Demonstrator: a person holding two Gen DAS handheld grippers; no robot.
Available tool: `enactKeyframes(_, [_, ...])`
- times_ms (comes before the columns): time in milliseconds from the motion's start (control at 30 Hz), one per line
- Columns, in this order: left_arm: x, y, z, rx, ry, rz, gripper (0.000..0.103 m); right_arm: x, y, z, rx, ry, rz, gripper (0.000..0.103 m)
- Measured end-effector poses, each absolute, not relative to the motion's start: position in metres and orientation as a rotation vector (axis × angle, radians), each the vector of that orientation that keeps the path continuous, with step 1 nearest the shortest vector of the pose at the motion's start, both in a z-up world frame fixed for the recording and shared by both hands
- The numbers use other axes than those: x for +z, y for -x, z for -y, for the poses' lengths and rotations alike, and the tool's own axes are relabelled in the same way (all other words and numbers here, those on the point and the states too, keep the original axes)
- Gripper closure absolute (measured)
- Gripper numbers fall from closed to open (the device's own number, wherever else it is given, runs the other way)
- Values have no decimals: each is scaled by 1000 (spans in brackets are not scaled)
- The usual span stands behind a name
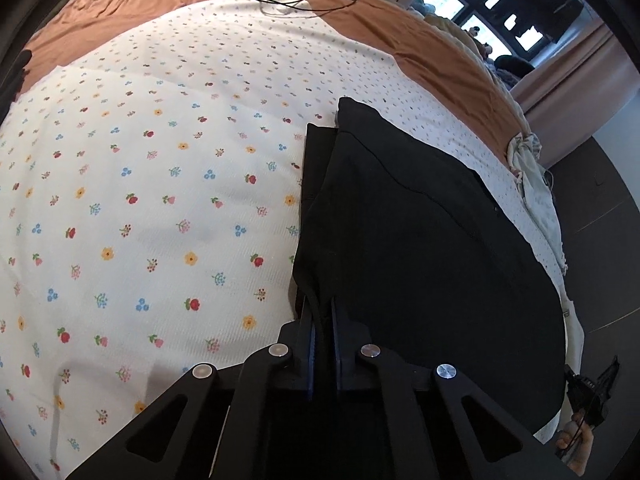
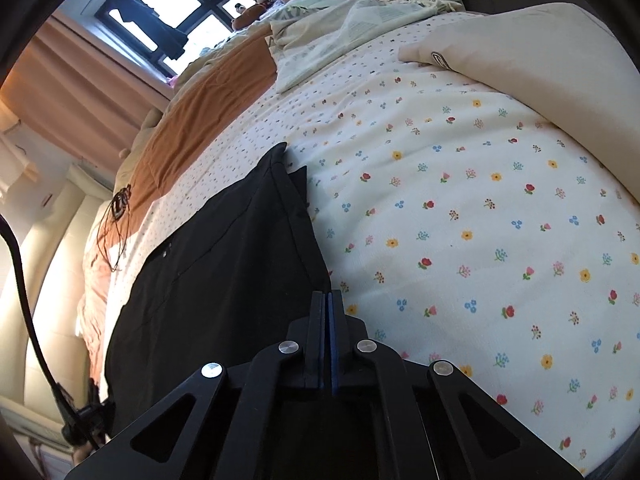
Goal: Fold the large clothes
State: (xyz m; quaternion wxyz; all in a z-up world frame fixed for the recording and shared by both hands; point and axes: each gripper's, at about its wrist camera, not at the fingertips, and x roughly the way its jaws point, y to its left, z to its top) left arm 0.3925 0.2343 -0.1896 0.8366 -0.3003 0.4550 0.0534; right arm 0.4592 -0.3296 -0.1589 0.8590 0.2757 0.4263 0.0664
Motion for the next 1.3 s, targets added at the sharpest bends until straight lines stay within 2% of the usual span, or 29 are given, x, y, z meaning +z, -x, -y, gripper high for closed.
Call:
enactKeyframes(233, [-189, -398, -235, 135, 655, -994, 96, -159, -466, 324, 90, -568, -925, 100])
enactKeyframes(300, [-190, -394, -237, 131, 687, -1011, 84, -154, -465, 320, 78, -542, -947, 99])
enactKeyframes(333, [-191, -391, -239, 130, 713, -1017, 59, -149, -464, 317, 81, -517, -951, 96])
enactKeyframes(367, [-190, -387, -241, 125, 735, -1010, 27, -144, -462, 313, 91, -491, -948, 86])
enactKeyframes(400, [-188, -380, -243, 116, 745, -982, 15, -138, -459, 309, 100, -459, -936, 75])
enactKeyframes(433, [-185, -376, -243, 115, 745, -960, 8, -131, -455, 305, 95, -422, -923, 46])
enactKeyframes(467, [-182, -370, -244, 112, 745, -942, 8, -124, -451, 302, 84, -392, -908, 31])
enactKeyframes(800, [-186, -311, -262, 103, 917, -847, 8, -79, -427, 244, 177, -296, -837, 31])
enactKeyframes(1033, [-196, -278, -254, 55, 1016, -847, 28, -97, -408, 172, 318, -238, -913, 31])
enactKeyframes(1300, [-202, -267, -245, 19, 1082, -830, 36, -123, -377, 112, 453, -153, -998, 34])
